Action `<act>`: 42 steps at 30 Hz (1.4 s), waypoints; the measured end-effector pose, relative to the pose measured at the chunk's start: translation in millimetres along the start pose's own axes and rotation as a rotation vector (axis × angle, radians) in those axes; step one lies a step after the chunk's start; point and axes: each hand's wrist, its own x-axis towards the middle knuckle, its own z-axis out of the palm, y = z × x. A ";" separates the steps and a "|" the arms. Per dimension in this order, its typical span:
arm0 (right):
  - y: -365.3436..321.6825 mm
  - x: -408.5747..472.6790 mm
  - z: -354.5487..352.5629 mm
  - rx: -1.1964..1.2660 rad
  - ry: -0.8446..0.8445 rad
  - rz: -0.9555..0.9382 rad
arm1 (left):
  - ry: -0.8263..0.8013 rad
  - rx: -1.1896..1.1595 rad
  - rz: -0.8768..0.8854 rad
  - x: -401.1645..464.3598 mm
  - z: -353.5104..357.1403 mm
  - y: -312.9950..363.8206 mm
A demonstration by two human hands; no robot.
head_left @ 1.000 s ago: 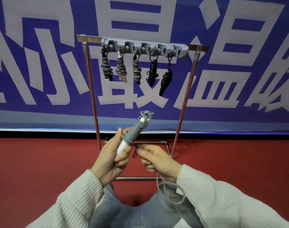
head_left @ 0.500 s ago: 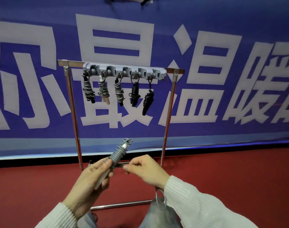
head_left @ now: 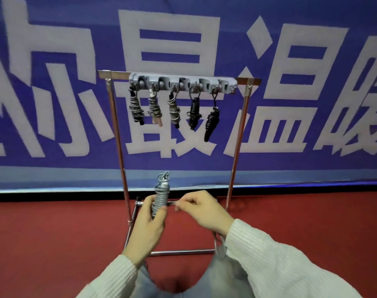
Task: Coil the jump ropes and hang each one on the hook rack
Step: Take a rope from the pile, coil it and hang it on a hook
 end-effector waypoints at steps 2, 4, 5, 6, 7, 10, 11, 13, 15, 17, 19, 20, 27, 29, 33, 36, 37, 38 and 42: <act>5.0 1.8 -1.8 0.034 0.015 -0.002 | 0.002 -0.093 -0.065 -2.0 -2.1 3.3; 8.9 -0.2 -5.4 0.031 0.015 0.007 | -0.039 -0.144 -0.108 -6.2 -6.3 6.6; 11.5 -2.2 -7.5 0.017 0.006 0.014 | -0.056 -0.169 -0.129 -7.6 -9.1 8.0; 13.3 -5.2 -10.2 0.006 -0.003 0.017 | -0.065 -0.199 -0.154 -8.0 -12.1 8.8; 14.7 -8.8 -12.4 -0.002 -0.016 0.015 | -0.068 -0.234 -0.185 -8.0 -14.8 7.8; 17.8 -15.0 -18.5 -0.034 -0.066 0.011 | -0.014 -0.201 -0.232 -6.7 -26.9 -0.2; 19.4 -14.9 -21.6 -0.056 -0.087 0.015 | 0.008 -0.120 -0.201 -7.0 -32.0 -4.3; 19.9 -16.5 -30.7 -0.137 -0.151 0.027 | 0.033 0.152 -0.101 -5.7 -44.0 -19.9; 15.1 -18.7 -38.2 -0.310 -0.241 -0.020 | -0.049 0.400 -0.084 -6.7 -49.2 -32.8; 0.3 -16.7 -44.6 -0.457 -0.274 -0.116 | -0.223 0.617 -0.044 -11.0 -42.7 -37.7; -16.5 -8.7 -49.3 -0.495 -0.215 -0.178 | -0.415 0.672 0.012 -18.9 -28.4 -31.4; -20.7 -4.1 -51.4 -0.473 -0.183 -0.202 | -0.491 0.643 0.023 -23.4 -21.1 -22.9; -19.1 4.6 -52.9 -0.263 -0.227 -0.208 | -0.723 0.519 0.104 -35.8 -6.1 22.4; -14.3 2.7 -52.2 -0.199 -0.241 -0.172 | -0.699 0.496 0.076 -43.8 -8.3 32.0; -13.5 -7.3 -47.9 -0.084 -0.226 -0.128 | -0.740 0.349 -0.028 -48.8 -6.2 49.0; -31.1 -9.7 -46.2 -0.127 -0.287 -0.154 | -0.829 0.262 -0.181 -53.7 3.2 47.9; -37.0 -9.2 -48.4 -0.156 -0.309 -0.171 | -0.850 0.262 -0.193 -57.5 5.8 49.1; -41.4 -8.0 -52.3 -0.169 -0.324 -0.186 | -0.832 0.236 -0.177 -59.1 6.1 44.8; -28.3 1.0 -63.7 -0.141 -0.262 -0.113 | -0.661 0.065 -0.207 -52.1 2.4 38.1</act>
